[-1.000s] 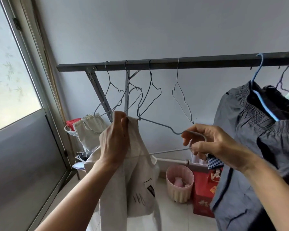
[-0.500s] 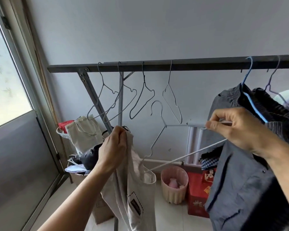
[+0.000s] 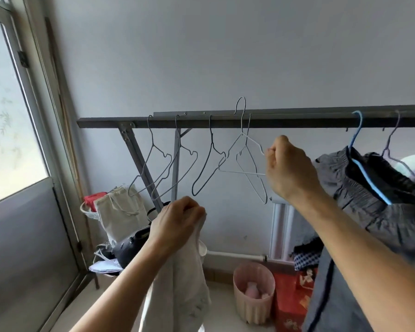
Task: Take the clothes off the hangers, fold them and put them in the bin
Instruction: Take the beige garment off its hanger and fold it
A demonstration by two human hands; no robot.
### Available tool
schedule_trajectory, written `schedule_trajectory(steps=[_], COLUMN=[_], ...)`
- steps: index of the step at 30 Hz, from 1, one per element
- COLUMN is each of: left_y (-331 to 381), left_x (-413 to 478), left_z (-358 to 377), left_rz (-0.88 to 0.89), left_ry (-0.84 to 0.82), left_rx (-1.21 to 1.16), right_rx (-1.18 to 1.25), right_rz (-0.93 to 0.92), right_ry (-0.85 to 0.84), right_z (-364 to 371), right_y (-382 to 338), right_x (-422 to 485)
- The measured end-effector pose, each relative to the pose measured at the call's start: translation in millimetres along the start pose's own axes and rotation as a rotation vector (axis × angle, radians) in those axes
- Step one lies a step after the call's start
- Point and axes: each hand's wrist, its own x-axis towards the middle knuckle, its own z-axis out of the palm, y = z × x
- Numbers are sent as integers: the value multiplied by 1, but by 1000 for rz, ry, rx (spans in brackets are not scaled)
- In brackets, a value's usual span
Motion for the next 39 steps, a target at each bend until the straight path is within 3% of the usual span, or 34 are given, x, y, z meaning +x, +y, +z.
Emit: schedule_trajectory(steps=[6, 15, 19, 21, 24, 26, 32, 39], left_y=[-3, 2, 0, -1, -4, -6, -5, -11], left_x=[13, 16, 18, 18, 17, 15, 2, -9], left_z=[-16, -49, -63, -68, -73, -75, -82, -103], left_rz=[71, 166, 256, 283, 332, 343, 289, 198], left_ry=[-41, -117, -193, -211, -217, -226, -227, -348], left_rx=[-190, -444, -364, -361, -332, -332, -377, -252], right_rx=[-68, -311, -436, -213, 445, 661, 972, 1059], right_rz=[80, 42, -98, -307, -237, -183, -117, -188], right_ry=[-52, -183, -17, 14, -431, -576, -510, -463], right_z=[31, 52, 55, 59, 61, 69, 80, 82], right_y=[-27, -34, -34, -35, -49, -53, -58, -69], right_x=[16, -2, -24, -39, -58, -65, -70, -76])
